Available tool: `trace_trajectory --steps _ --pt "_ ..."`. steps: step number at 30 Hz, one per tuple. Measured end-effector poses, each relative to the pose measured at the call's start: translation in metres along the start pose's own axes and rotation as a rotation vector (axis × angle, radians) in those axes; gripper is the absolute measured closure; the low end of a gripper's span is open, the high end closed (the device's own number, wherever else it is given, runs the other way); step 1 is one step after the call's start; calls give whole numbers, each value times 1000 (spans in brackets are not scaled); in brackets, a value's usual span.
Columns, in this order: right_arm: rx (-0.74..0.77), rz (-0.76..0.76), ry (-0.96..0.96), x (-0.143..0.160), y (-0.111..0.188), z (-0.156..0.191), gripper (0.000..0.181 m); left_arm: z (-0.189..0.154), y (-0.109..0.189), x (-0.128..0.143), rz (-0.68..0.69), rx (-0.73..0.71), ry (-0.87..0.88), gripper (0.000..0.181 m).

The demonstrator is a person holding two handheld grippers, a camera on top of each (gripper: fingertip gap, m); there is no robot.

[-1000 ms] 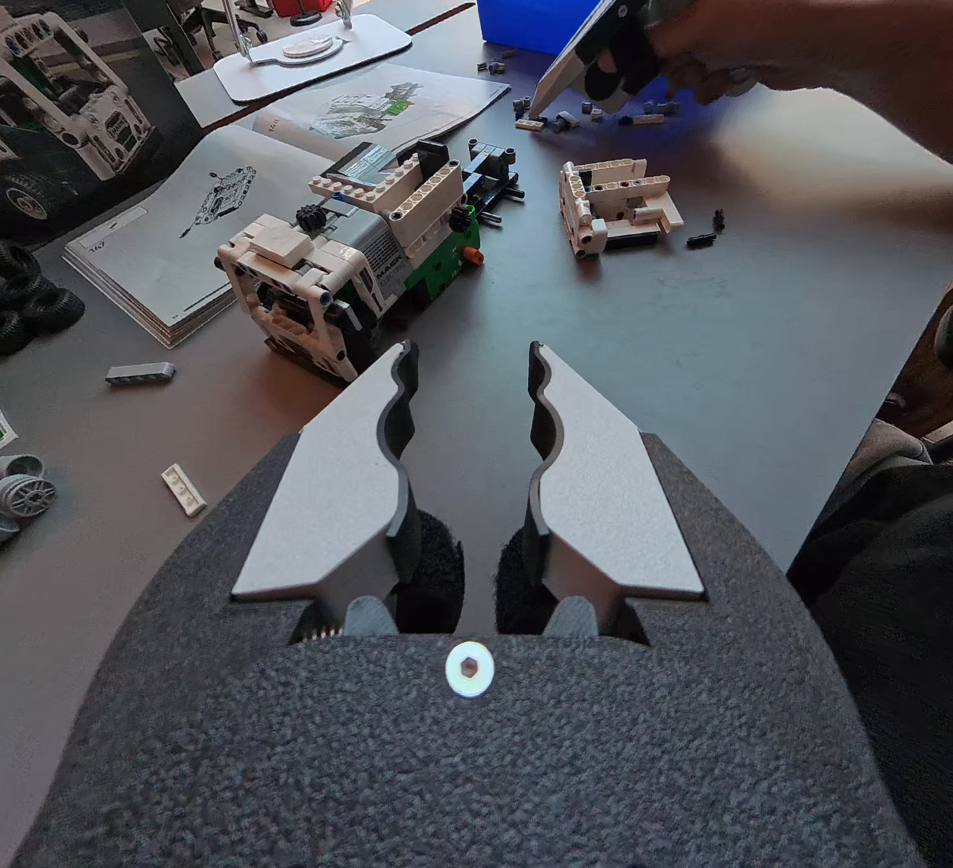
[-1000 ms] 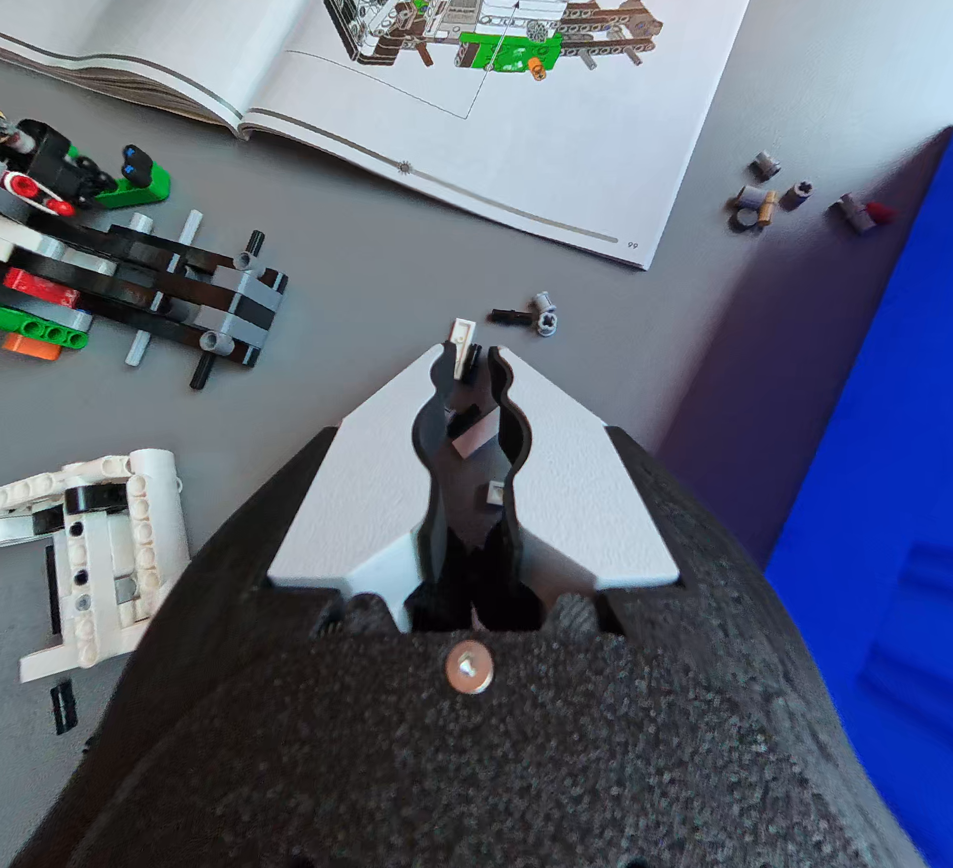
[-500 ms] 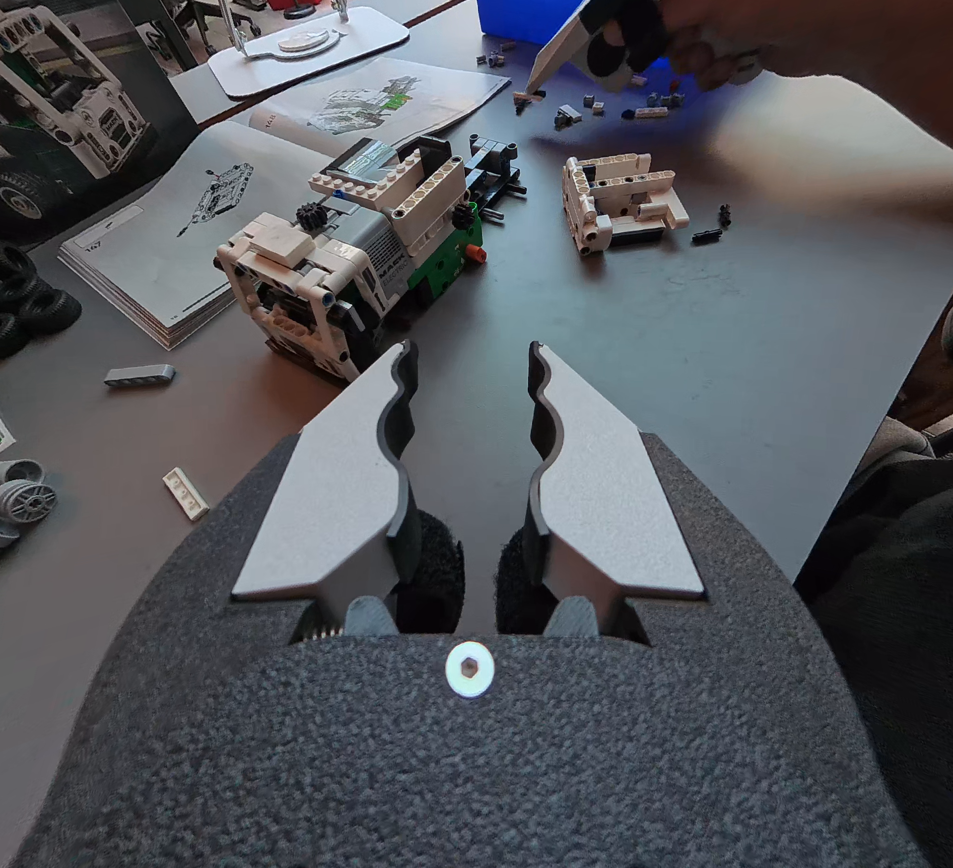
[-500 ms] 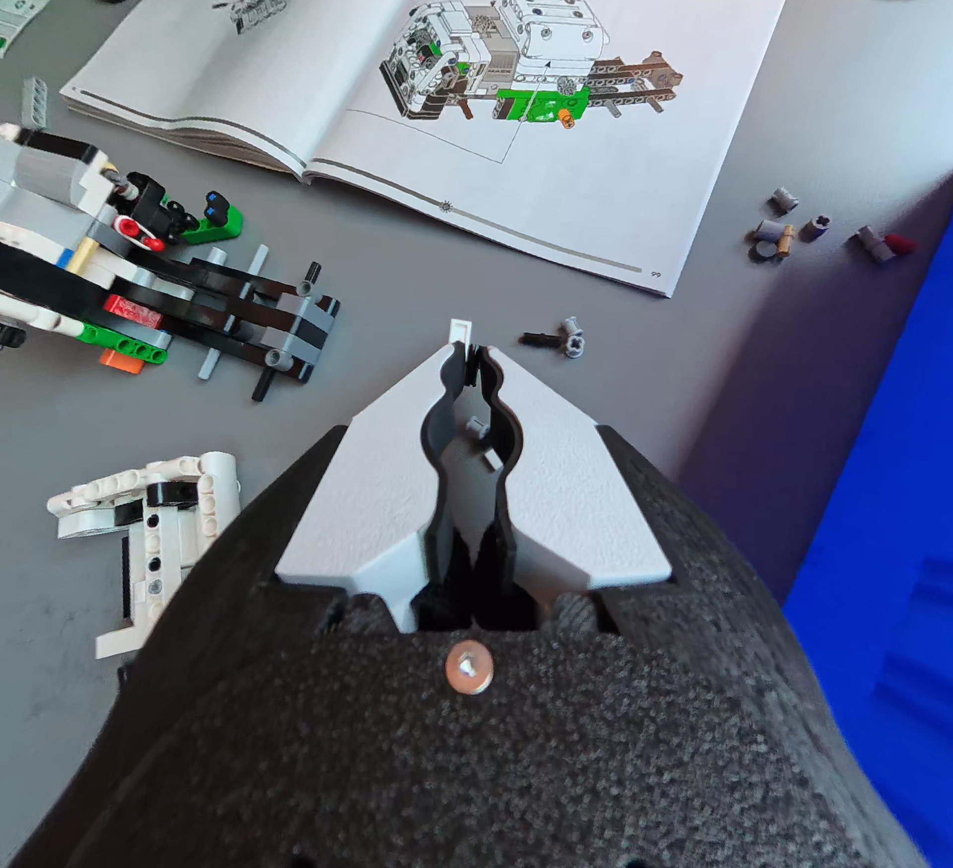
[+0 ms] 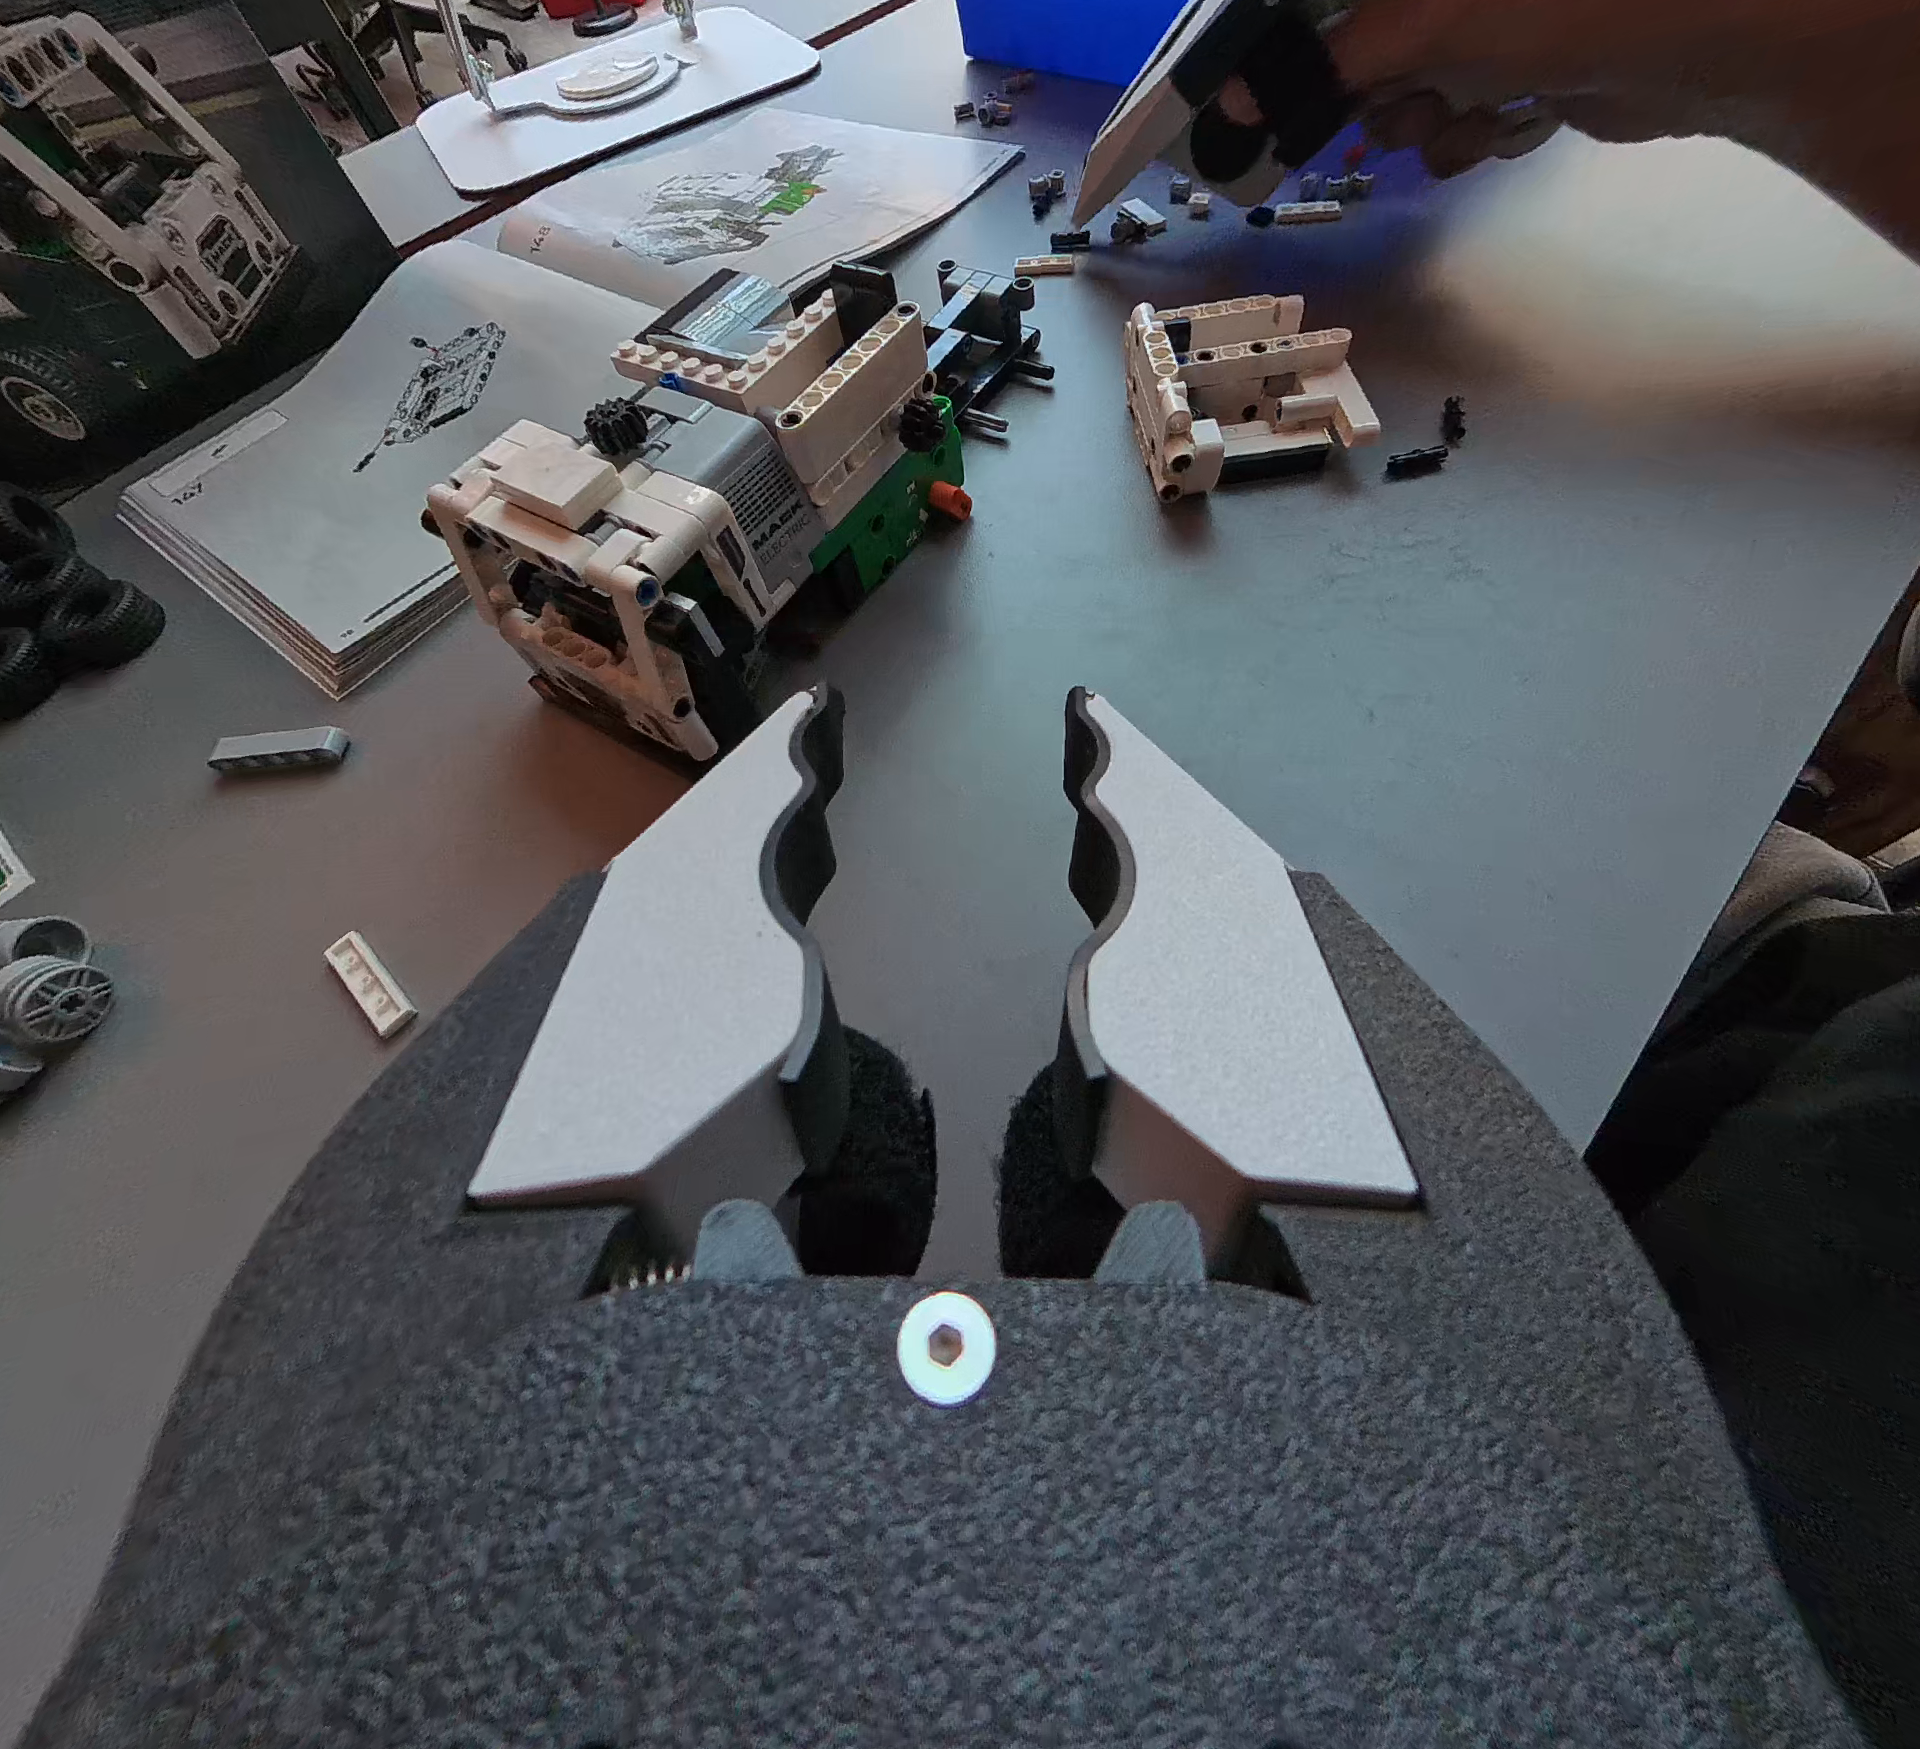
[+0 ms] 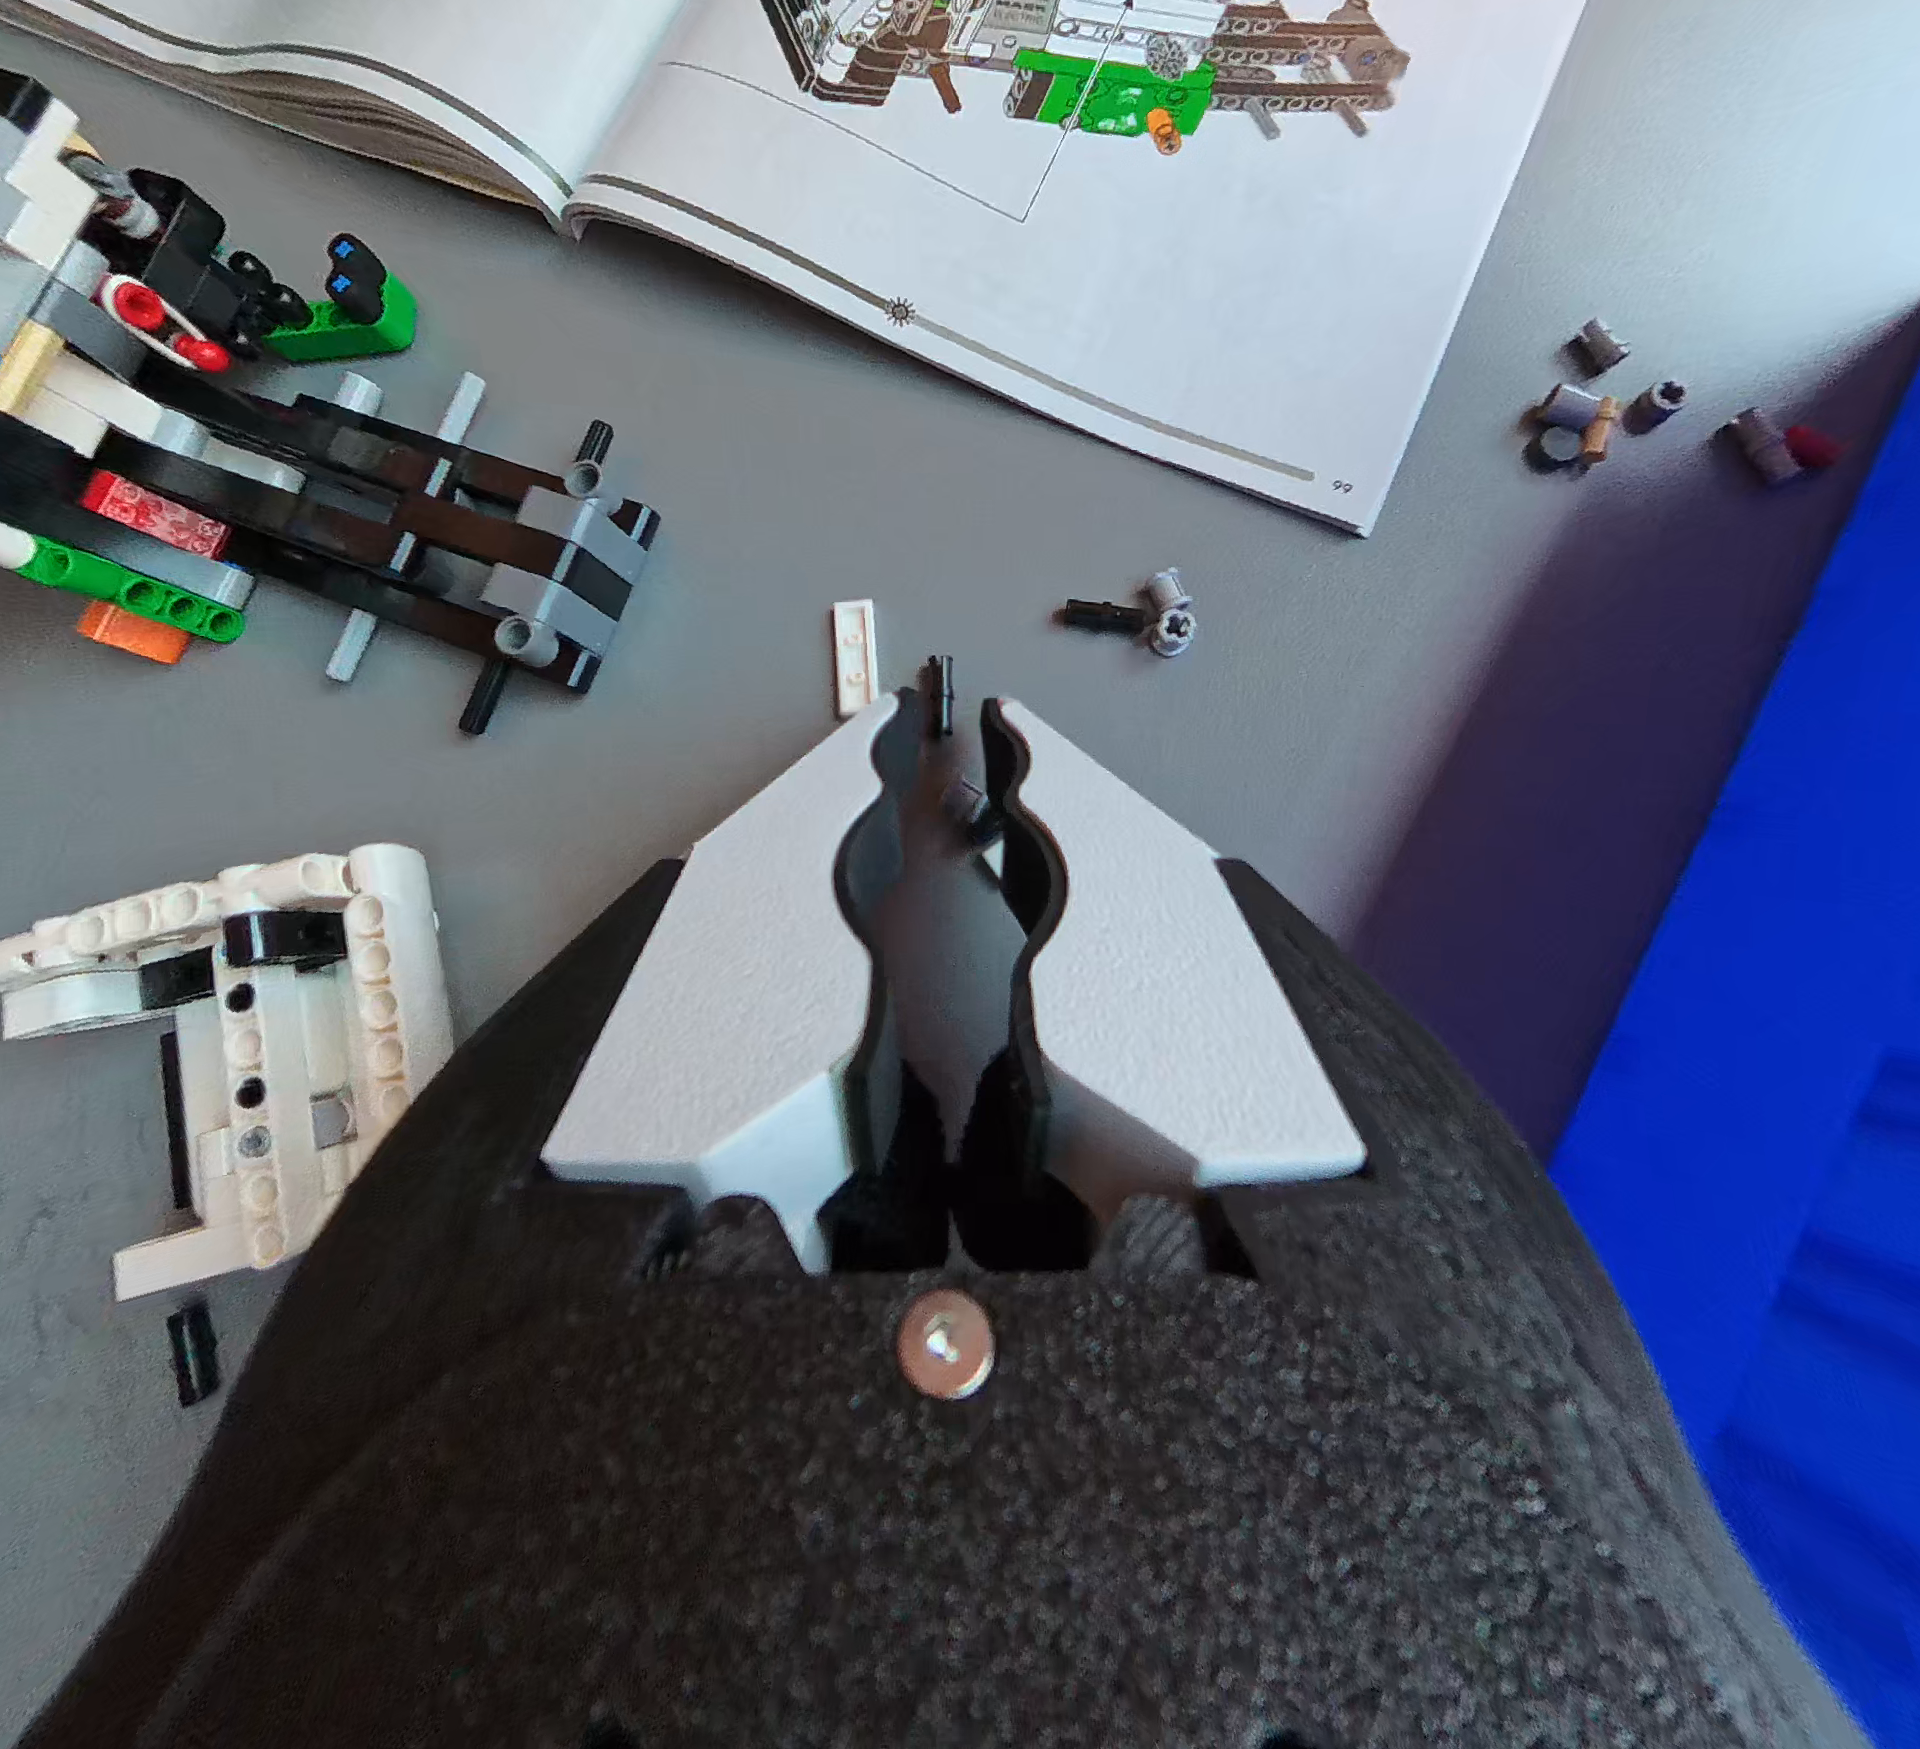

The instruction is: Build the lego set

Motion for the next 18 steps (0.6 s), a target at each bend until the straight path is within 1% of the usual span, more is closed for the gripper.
trace_trajectory --steps 3,7,8,10,12,14,16,18 --pt "16 1 9 0 0 -1 171 -1 0 0 -2 4 6 140" --pt "-1 35 28 0 -11 2 171 -2 -1 0 1 7 -4 140" --pt "-1 31 34 -1 -12 2 176 -2 -1 0 2 6 -7 139" --pt "4 46 36 -2 -10 2 177 -2 1 0 3 1 -9 140" --pt "15 -11 53 -10 6 6 177 -1 2 0 2 -1 -6 140" --pt "-33 -77 80 -16 36 24 177 0 2 0 1 1 -4 140" --pt "-131 -114 144 -11 68 50 177 0 1 -1 -4 1 6 140" --pt "-299 -88 217 11 94 83 177 -2 -1 -3 -19 26 45 140"
Point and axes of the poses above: each gripper's, where its closed fingertips meet, y back along the fingers, x out of its underside, z = x × y across the jaws, the point moved 4 cm from there along y, back along the fingers, and after that the axes turned 8 degrees about -y, right-handed, at the moved point
